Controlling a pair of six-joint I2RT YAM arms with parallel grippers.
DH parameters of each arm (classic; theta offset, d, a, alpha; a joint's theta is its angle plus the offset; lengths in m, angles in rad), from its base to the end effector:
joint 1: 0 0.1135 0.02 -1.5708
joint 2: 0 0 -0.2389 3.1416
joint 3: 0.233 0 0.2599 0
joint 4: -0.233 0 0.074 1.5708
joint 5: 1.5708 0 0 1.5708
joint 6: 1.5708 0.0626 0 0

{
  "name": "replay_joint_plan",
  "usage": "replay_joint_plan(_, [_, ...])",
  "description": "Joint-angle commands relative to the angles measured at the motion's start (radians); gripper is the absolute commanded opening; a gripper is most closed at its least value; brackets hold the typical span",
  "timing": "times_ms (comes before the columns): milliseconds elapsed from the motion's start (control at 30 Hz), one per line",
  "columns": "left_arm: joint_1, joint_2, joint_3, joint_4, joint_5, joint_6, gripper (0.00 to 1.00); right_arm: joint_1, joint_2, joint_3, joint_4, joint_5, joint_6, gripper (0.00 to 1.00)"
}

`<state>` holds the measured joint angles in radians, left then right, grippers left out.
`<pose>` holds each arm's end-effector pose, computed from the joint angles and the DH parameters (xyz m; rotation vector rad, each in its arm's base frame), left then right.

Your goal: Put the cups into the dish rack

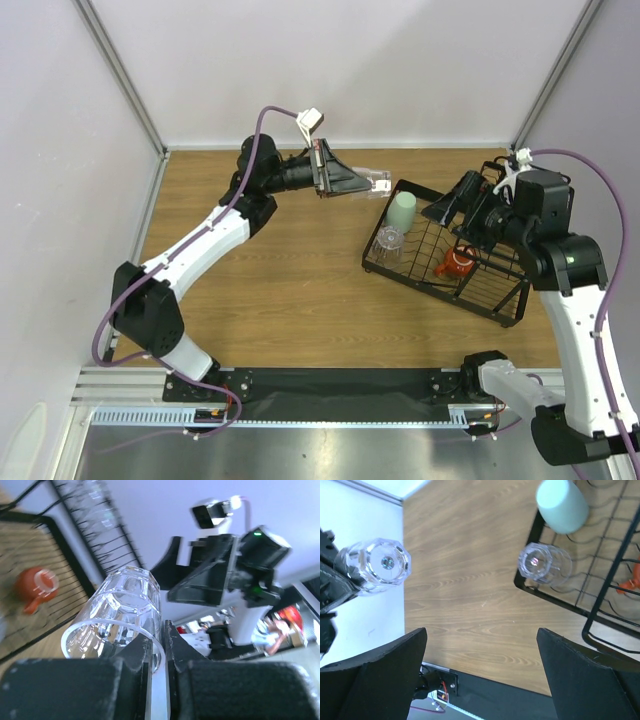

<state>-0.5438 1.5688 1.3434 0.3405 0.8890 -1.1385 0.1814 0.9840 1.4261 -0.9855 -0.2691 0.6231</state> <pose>0.3104 -0.2445 0.3674 0.3592 1.8328 -1.9009 0.1992 0.0535 0.4054 0.3152 2.1645 0.7534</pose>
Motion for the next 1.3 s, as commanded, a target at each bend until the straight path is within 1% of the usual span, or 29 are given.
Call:
replay_joint_plan(0, [-0.036, 0.005, 0.046, 0.285, 0.074, -0.099, 0.00, 0.004, -0.050, 0.019, 0.080, -0.039, -0.040, 1.00])
replay_joint_plan(67, [-0.057, 0.022, 0.062, 0.258, 0.076, -0.084, 0.00, 0.004, -0.054, 0.011, 0.085, -0.041, -0.040, 1.00])
replay_joint_plan(233, [-0.090, 0.045, 0.056, 0.353, 0.064, -0.162, 0.00, 0.004, -0.039, -0.009, 0.125, -0.103, -0.028, 1.00])
replay_joint_plan(433, [-0.143, 0.059, 0.079, 0.347, 0.056, -0.168, 0.00, 0.004, -0.041, -0.012, 0.177, -0.146, -0.026, 1.00])
replay_joint_plan(600, [-0.160, 0.057, 0.083, 0.348, 0.067, -0.161, 0.00, 0.004, -0.077, -0.050, 0.321, -0.269, -0.003, 1.00])
replay_joint_plan(667, [-0.162, 0.059, 0.089, 0.336, 0.074, -0.152, 0.00, 0.004, -0.093, -0.073, 0.378, -0.291, 0.006, 0.99])
replay_joint_plan(900, [-0.162, 0.073, 0.099, 0.380, 0.082, -0.198, 0.00, 0.004, -0.108, -0.110, 0.478, -0.381, 0.049, 0.98])
replay_joint_plan(967, [-0.163, 0.073, 0.091, 0.397, 0.074, -0.208, 0.00, 0.004, -0.116, -0.113, 0.496, -0.389, 0.056, 0.97])
replay_joint_plan(1167, [-0.151, 0.047, 0.028, 0.416, 0.028, -0.220, 0.00, 0.004, -0.179, -0.095, 0.490, -0.309, 0.018, 0.97])
replay_joint_plan(1267, [-0.150, 0.057, 0.022, 0.440, 0.034, -0.243, 0.00, 0.004, -0.162, -0.098, 0.493, -0.344, 0.035, 0.97])
